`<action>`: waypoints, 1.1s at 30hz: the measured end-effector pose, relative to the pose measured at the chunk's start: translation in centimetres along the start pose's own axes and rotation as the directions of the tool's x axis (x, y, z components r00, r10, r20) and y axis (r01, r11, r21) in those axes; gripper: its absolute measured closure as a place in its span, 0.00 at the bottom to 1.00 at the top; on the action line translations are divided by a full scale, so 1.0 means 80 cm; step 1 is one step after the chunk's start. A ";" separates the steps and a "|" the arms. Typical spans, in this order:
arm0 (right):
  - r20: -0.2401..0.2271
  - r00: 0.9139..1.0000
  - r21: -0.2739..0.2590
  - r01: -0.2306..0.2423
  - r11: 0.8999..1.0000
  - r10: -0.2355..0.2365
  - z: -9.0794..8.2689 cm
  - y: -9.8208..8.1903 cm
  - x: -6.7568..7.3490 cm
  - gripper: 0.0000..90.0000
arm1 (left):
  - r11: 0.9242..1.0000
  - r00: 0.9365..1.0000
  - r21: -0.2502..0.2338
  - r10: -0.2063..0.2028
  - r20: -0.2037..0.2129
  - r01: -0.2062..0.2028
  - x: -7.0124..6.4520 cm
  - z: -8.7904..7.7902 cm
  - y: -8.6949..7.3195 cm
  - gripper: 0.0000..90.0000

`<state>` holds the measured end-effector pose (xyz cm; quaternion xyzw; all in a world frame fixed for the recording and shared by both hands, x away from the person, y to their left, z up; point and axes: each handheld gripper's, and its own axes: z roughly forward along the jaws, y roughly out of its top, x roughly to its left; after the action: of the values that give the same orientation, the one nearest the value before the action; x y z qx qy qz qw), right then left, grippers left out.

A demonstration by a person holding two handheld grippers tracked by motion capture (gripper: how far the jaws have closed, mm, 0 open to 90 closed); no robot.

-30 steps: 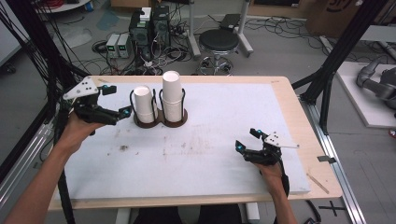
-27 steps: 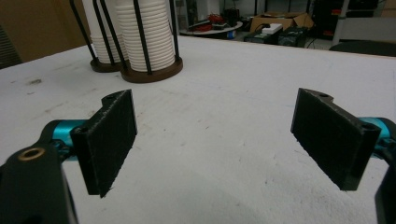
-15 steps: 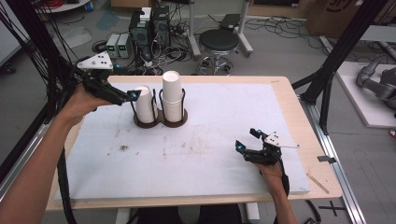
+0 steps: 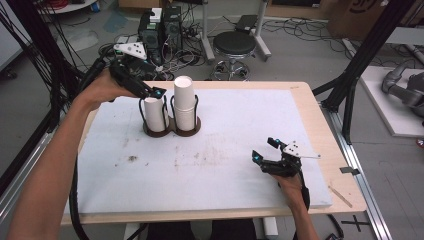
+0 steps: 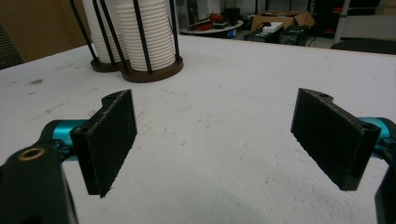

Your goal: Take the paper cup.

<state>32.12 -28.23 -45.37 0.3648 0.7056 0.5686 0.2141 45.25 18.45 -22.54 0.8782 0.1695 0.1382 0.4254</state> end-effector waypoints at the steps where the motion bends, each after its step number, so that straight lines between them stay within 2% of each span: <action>1: 0.000 1.000 0.002 -0.003 1.000 0.003 0.000 0.000 0.000 0.16 | 1.000 1.000 0.013 0.007 0.007 -0.007 0.003 0.004 0.006 0.02; 9: 0.000 1.000 0.010 -0.003 1.000 0.003 0.001 0.001 0.000 0.16 | 0.996 0.998 0.086 0.016 0.061 -0.021 0.017 0.024 0.037 0.02; 12: 0.000 1.000 0.008 -0.004 1.000 0.004 0.001 0.001 0.000 0.16 | 0.991 0.997 0.128 0.019 0.069 -0.027 0.021 0.031 0.044 0.02; 14: 0.001 1.000 0.006 -0.003 1.000 0.003 0.001 0.001 0.000 0.16 | 0.990 0.997 0.138 0.019 0.073 -0.029 0.025 0.036 0.048 0.02; 19: 0.000 1.000 0.005 -0.003 1.000 0.003 0.001 0.000 0.000 0.16 | 0.980 0.996 0.194 0.032 0.089 -0.049 0.029 0.049 0.054 0.02; 25: -0.001 1.000 0.005 -0.003 1.000 0.003 0.001 0.001 -0.001 0.16 | 0.975 0.994 0.214 0.048 0.099 -0.069 0.030 0.067 0.060 0.02; 29: -0.002 1.000 0.008 -0.009 1.000 0.009 0.001 0.001 -0.001 0.16 | 0.962 0.994 0.264 0.046 0.097 -0.070 0.033 0.082 0.059 0.02; 33: -0.002 1.000 0.007 -0.006 1.000 0.006 0.001 0.001 -0.001 0.16 | 0.954 0.993 0.290 0.045 0.111 -0.076 0.033 0.098 0.056 0.02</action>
<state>32.26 -28.20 -45.36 0.3671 0.7067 0.5671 0.2103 51.46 11.50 -23.44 0.9424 0.1389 0.0787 0.2941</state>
